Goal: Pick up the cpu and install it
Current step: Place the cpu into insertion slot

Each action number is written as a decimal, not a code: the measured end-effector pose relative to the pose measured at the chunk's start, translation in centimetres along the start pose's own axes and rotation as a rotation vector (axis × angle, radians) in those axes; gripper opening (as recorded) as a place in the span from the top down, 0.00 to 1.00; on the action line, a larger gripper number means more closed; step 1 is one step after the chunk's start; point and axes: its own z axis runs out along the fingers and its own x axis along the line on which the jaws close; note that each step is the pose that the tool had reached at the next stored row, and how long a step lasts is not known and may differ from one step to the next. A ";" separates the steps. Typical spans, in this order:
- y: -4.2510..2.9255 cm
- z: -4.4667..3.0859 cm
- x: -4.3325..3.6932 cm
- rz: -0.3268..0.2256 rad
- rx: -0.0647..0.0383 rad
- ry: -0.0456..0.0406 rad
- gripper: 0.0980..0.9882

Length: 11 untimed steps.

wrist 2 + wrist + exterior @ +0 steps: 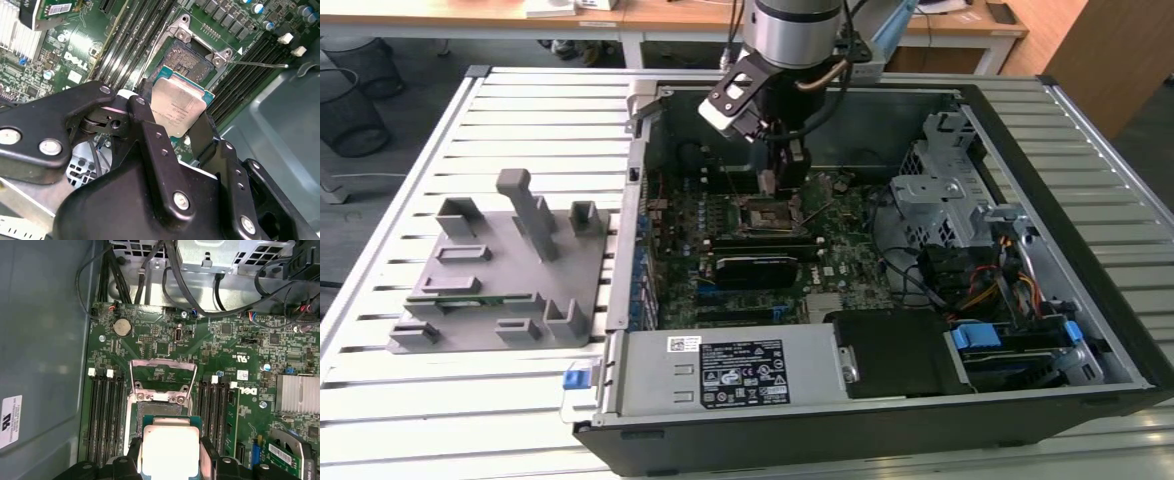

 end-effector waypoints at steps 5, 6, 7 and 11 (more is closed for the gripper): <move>-0.03 0.70 -0.01 0.001 0.000 -0.0002 0.50; -0.03 0.86 -0.01 0.001 0.000 -0.0001 0.50; -0.04 1.01 -0.01 0.001 0.000 0.0000 0.50; -0.14 1.63 -0.01 0.009 0.000 -0.0003 0.50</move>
